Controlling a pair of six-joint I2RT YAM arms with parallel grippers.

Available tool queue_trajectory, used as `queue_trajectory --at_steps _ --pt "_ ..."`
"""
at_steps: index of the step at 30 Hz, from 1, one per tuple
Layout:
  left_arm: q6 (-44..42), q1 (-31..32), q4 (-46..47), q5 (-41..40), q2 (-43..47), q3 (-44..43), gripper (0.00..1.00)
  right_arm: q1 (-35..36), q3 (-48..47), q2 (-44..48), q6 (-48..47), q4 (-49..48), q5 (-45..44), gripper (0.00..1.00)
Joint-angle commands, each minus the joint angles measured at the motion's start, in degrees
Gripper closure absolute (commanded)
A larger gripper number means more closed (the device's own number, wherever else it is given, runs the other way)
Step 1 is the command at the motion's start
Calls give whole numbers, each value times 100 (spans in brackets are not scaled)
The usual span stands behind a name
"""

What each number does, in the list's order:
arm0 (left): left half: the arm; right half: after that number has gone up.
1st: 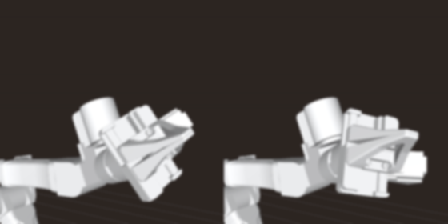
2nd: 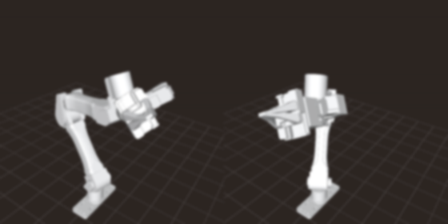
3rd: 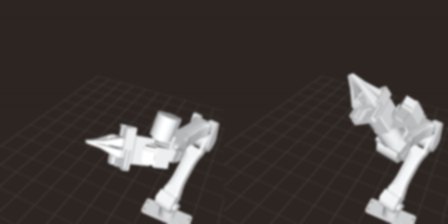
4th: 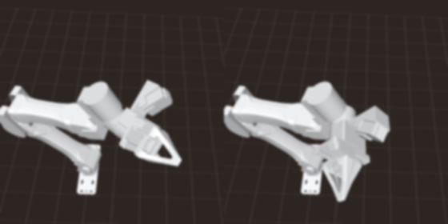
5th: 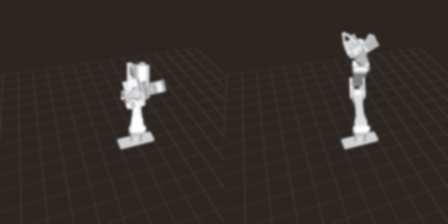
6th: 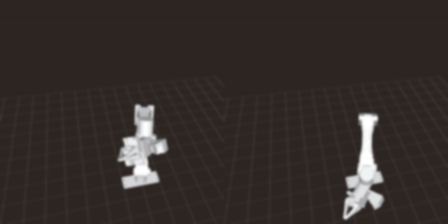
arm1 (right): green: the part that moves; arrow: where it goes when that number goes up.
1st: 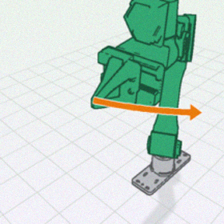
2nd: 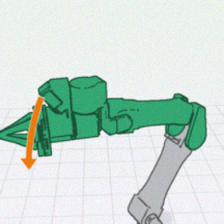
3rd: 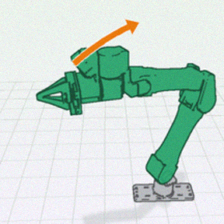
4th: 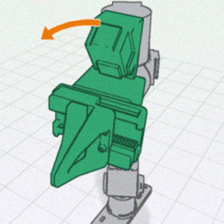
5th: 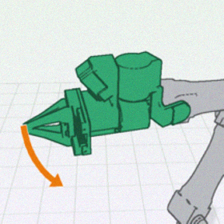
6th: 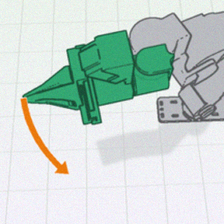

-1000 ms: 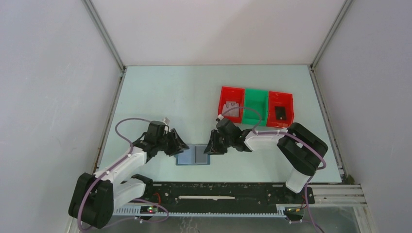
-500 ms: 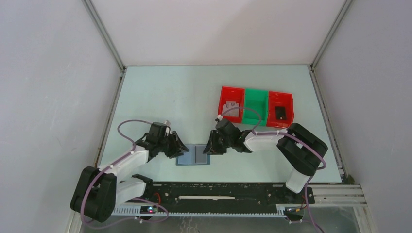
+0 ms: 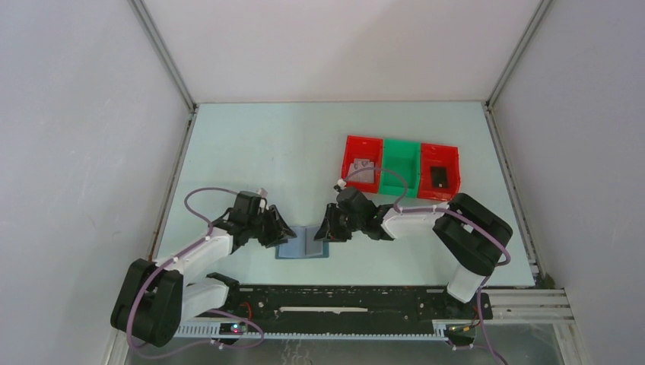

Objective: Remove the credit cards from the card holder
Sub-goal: Remove the credit card from the card holder.

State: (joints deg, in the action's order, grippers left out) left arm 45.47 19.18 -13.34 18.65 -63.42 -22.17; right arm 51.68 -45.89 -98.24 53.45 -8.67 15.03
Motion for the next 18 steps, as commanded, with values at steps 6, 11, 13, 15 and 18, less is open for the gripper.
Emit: queue_trajectory --at_steps 6,11,13,15,18 --pt "-192 -52 -206 -100 248 2 56 97 19 205 61 -324 110 63" --pt "-237 -46 -331 -150 362 -99 56 132 14 242 56 -476 183 63" --pt "-241 -52 -357 -147 376 -111 56 132 18 271 78 -366 53 62" --pt "-249 -52 -358 -136 381 -112 56 132 13 313 96 -171 -163 60" --pt "-258 -53 -371 -125 392 -130 56 85 18 333 228 244 -514 58"
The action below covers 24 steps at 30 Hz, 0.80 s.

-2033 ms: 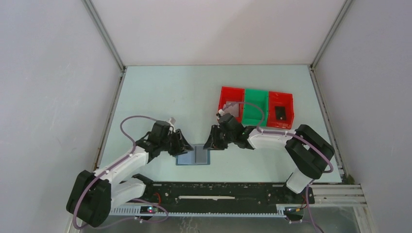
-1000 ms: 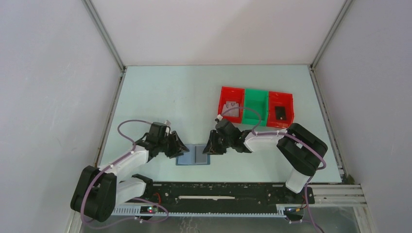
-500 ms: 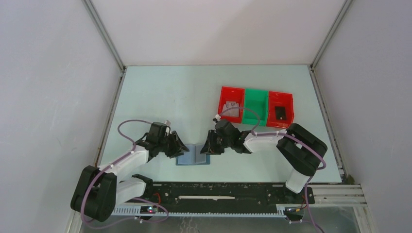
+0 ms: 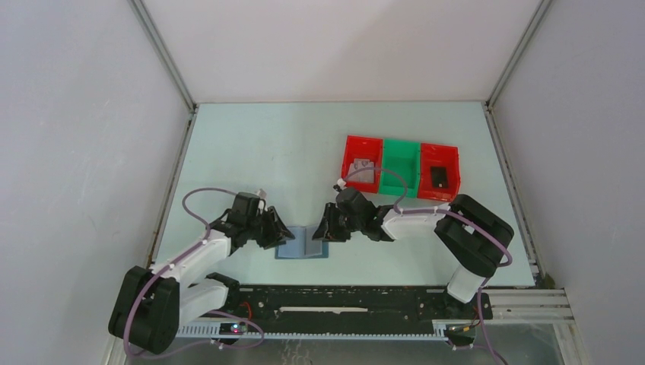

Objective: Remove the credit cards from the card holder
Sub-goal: Remove the credit card from the card holder.

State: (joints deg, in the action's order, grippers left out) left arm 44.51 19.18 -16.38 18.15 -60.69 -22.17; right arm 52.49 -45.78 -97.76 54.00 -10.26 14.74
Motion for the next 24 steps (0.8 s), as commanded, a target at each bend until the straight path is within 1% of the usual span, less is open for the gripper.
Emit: queue_trajectory --at_steps 1,5,9,11,14,16,20,24 --pt "-162 -50 -75 -63 123 -137 56 -54 12 265 225 551 -547 58" --pt "-171 -49 -92 -62 140 -179 56 -146 8 258 246 777 -612 58" --pt "-166 -49 -104 -34 136 -211 57 -55 8 434 181 569 -604 58" --pt "-76 -44 -53 7 312 -190 58 -25 8 436 196 504 -593 59" --pt "10 -46 17 93 734 -183 56 -2 8 337 223 450 -532 62" --pt "-7 -45 -21 189 850 -251 55 13 8 244 232 426 -492 64" --pt "-38 -37 119 560 668 -299 55 33 8 72 277 321 -421 64" --pt "-7 -28 229 522 586 -187 56 32 12 37 280 307 -439 65"
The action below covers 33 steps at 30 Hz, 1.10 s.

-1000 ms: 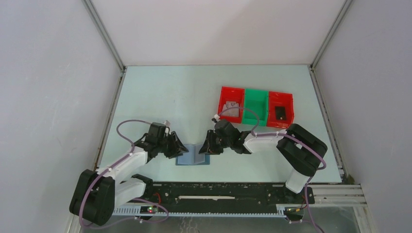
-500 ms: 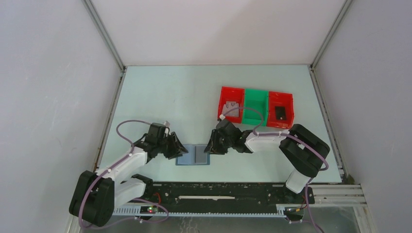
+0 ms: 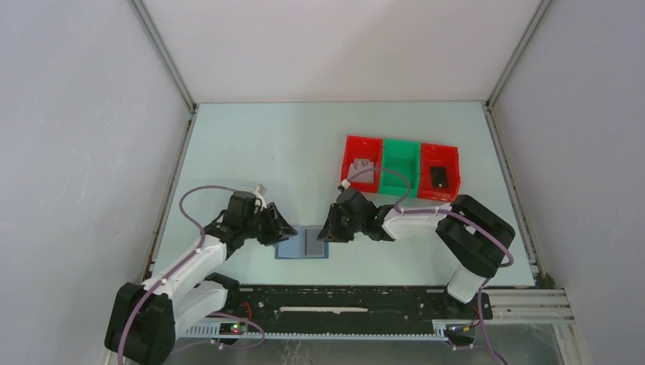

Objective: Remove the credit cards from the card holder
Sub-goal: Remove the credit card from the card holder.

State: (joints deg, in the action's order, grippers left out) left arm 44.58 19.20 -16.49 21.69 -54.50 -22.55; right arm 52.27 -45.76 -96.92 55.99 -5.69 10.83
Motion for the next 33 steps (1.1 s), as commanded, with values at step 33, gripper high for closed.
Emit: queue_trajectory --at_steps 33 --pt "-80 -29 183 89 -55 -145 56 55 -3 35 5 -184 -72 62"
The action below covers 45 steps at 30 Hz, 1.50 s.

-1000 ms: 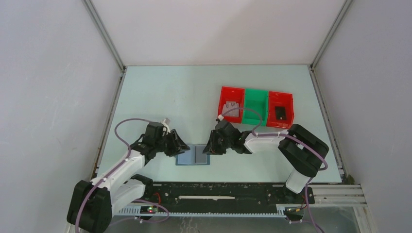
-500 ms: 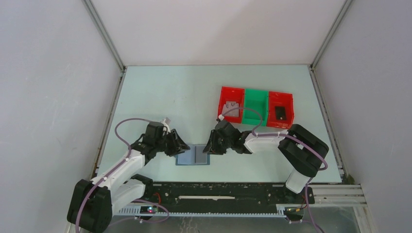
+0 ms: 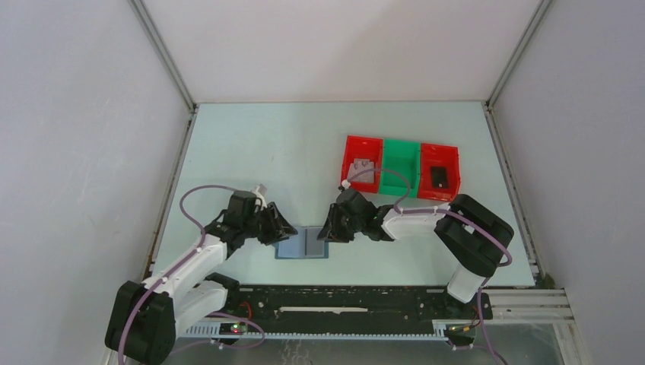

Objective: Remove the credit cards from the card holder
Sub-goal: Remove the credit card from the card holder.

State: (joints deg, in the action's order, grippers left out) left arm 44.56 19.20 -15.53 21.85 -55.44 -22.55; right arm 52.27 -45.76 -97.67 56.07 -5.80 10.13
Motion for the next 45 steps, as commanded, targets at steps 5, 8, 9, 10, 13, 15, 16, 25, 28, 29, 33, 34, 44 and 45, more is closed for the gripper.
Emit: queue_trajectory --at_steps 5,8,9,10,13,15,16,25,28,29,33,34,44,45 --pt "-70 -30 85 74 53 -125 56 70 -3 136 -9 -230 47 62" --pt "-70 -29 86 74 66 -129 56 106 -53 154 -43 -185 35 63" --pt "-73 -30 81 74 69 -123 56 120 -68 182 -44 -177 19 63" --pt "-70 -30 85 74 73 -119 56 131 -81 208 -67 -176 16 63" --pt "-78 -30 87 64 67 -118 56 189 -146 288 -128 -131 -23 63" --pt "-79 -30 87 60 65 -118 56 223 -222 327 -197 -49 -56 63" --pt "-79 -25 90 57 56 -119 56 241 -249 339 -214 -18 -77 63" --pt "-96 -26 73 74 80 -131 56 275 -329 407 -254 -21 -80 64" --pt "-96 -28 51 76 112 -128 56 284 -328 449 -270 -62 -81 64" --pt "-96 -28 46 74 112 -127 56 280 -329 458 -281 -88 -69 64" --pt "-96 -30 41 80 106 -136 56 292 -333 477 -309 -233 11 64" --pt "-96 -30 35 75 112 -140 56 295 -360 469 -312 -212 15 64" --pt "-122 -30 -7 78 105 -192 56 286 -411 483 -295 136 -300 66" --pt "-123 -30 -11 75 104 -197 56 277 -411 470 -307 109 -252 66"
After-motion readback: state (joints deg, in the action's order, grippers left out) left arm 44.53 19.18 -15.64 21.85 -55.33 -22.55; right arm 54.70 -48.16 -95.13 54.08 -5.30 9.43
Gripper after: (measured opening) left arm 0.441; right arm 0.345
